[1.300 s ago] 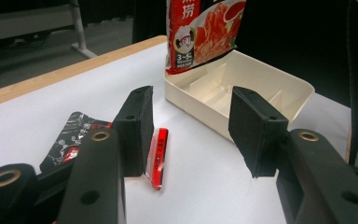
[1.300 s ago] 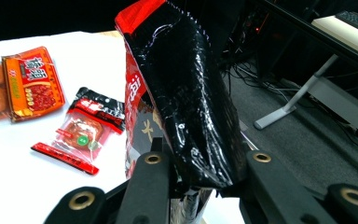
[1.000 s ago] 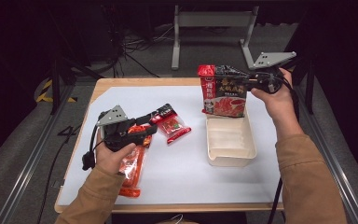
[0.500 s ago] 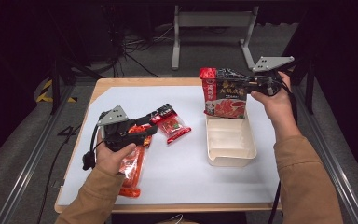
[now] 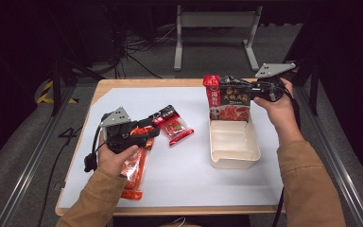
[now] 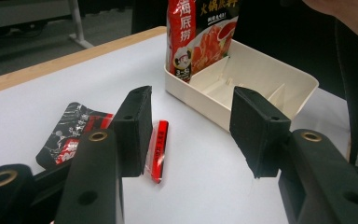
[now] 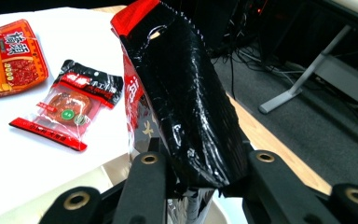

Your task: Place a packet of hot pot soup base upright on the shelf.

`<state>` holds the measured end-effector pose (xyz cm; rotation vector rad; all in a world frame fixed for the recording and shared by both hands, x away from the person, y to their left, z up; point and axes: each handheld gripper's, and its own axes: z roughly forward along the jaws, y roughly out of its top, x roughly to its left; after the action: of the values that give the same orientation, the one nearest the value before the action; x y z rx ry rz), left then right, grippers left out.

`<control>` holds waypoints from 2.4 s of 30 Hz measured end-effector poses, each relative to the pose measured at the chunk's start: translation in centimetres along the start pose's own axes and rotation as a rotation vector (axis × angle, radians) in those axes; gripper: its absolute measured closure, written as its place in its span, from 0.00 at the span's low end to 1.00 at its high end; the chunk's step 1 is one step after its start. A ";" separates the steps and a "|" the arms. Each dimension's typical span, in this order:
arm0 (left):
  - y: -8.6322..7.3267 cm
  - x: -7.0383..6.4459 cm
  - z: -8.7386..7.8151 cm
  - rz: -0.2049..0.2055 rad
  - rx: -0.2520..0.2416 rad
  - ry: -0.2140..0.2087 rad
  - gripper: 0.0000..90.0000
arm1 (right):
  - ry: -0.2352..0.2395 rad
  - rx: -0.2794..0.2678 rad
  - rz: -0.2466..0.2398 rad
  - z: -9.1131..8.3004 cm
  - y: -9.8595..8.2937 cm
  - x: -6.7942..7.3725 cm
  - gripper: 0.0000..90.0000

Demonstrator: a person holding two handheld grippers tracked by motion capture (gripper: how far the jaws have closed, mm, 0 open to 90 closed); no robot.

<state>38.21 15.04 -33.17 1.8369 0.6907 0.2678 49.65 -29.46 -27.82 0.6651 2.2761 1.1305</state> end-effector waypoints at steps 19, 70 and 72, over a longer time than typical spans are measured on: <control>-0.2 0.3 0.3 -0.010 0.025 -0.004 0.55 | -0.007 0.000 0.129 0.3 -3.5 -0.3 0.83; 0.3 5.3 -4.4 -0.020 0.098 0.161 0.42 | -0.107 -0.071 0.313 -6.3 -7.8 3.1 0.40; 0.3 5.7 -4.8 -0.025 0.097 0.172 0.42 | -0.107 -0.067 0.308 -6.2 -8.3 3.6 0.40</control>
<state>40.53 22.00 -31.94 1.9116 0.8580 0.3849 41.37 -35.21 -32.18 1.0494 2.0844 1.2703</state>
